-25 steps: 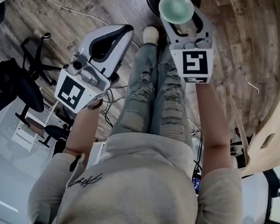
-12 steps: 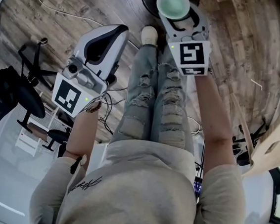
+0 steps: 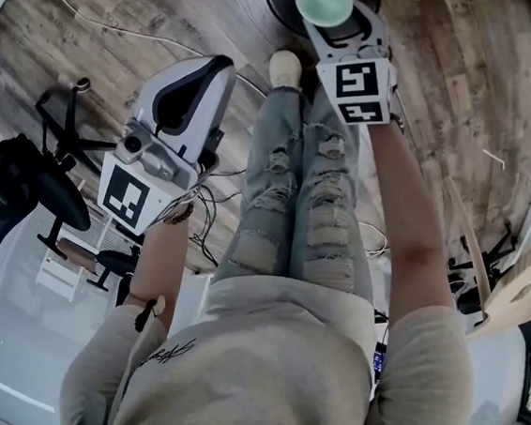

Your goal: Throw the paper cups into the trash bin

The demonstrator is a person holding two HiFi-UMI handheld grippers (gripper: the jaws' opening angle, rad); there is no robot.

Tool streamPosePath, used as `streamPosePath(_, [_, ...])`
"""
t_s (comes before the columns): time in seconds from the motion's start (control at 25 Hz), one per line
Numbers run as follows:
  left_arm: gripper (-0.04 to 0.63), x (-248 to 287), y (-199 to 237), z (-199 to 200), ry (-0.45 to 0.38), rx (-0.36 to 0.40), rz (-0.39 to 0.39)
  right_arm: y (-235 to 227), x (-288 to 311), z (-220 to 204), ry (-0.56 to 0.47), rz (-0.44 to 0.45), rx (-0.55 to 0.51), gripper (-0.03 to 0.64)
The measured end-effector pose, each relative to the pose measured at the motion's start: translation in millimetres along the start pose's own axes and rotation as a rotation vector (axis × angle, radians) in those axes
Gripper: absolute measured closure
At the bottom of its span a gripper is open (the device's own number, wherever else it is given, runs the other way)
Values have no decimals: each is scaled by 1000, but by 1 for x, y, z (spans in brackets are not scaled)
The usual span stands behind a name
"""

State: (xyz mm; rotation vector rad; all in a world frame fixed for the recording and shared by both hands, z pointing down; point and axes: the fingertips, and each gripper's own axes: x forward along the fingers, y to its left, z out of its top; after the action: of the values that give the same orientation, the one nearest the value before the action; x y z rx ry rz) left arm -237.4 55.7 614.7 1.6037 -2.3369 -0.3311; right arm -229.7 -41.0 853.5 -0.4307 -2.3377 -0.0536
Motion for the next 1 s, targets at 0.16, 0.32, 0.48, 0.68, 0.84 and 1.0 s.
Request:
streamPosePath(0.16, [592,0,0,-6,29,-2,-1,-3,10,-13,40,5,19,342])
streamPosePath(0.32, [592,4,1,-7,18,-5,0,-9,23,-30,92,-10,48,342])
streamPosePath(0.48, [592,8,0,-11,25,-27,-17,-14,33,-45,141,-20,57,342])
streamPosePath(0.68, [592,16,-2,-10,6,-44,-31,-19,42,-63,198,-33,91,342])
streamPosePath(0.84, [592,17,-1,-12,7,-41,-23,-19,50,-79,255,-38,100,341])
streamPosePath(1.0, [592,18,-5,-17,38,4,-41,-19,56,-92,305,-47,126,341])
